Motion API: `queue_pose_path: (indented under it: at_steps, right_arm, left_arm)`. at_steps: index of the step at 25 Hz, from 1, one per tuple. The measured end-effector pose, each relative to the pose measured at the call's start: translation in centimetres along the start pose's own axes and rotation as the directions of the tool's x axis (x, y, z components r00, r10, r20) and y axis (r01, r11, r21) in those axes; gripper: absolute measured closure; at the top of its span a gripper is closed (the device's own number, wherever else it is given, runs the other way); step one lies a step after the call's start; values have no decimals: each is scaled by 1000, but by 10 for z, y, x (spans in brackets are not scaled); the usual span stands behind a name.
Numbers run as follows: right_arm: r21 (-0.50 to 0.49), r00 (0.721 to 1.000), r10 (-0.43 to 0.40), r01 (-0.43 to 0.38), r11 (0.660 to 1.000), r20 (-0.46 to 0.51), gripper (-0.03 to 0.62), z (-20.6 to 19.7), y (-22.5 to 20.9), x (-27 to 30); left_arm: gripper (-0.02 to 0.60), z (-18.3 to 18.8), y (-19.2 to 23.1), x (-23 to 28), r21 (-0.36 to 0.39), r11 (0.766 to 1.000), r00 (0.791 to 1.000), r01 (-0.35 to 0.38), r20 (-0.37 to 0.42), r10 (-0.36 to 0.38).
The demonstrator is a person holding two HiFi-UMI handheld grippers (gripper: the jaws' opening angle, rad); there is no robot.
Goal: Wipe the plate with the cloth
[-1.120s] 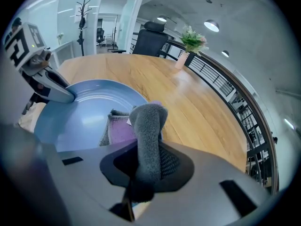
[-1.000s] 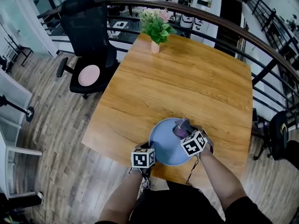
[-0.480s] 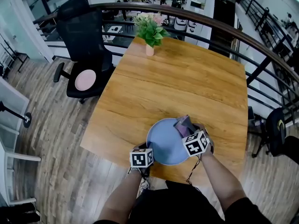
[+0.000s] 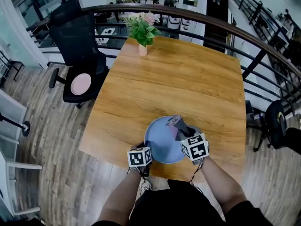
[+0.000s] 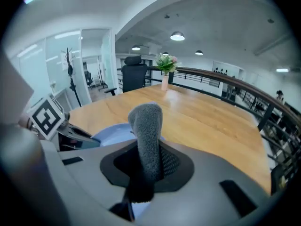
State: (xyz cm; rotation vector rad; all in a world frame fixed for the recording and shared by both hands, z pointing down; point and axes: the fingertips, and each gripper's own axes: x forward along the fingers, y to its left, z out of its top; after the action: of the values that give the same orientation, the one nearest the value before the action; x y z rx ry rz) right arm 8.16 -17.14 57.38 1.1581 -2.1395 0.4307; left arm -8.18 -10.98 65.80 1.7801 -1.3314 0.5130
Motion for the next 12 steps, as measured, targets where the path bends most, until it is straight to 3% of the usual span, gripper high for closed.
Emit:
queue_pose_path:
  at_steps: [3, 12]
  right_arm:
    - [65, 997, 71, -71, 995, 4, 522, -5, 25, 1]
    - [93, 980, 191, -185, 978, -59, 522, -31, 99, 22]
  left_arm:
    - [514, 0, -1, 1, -8, 1000, 1000, 11, -4, -11]
    - [517, 0, 0, 2, -24, 999, 999, 35, -10, -35]
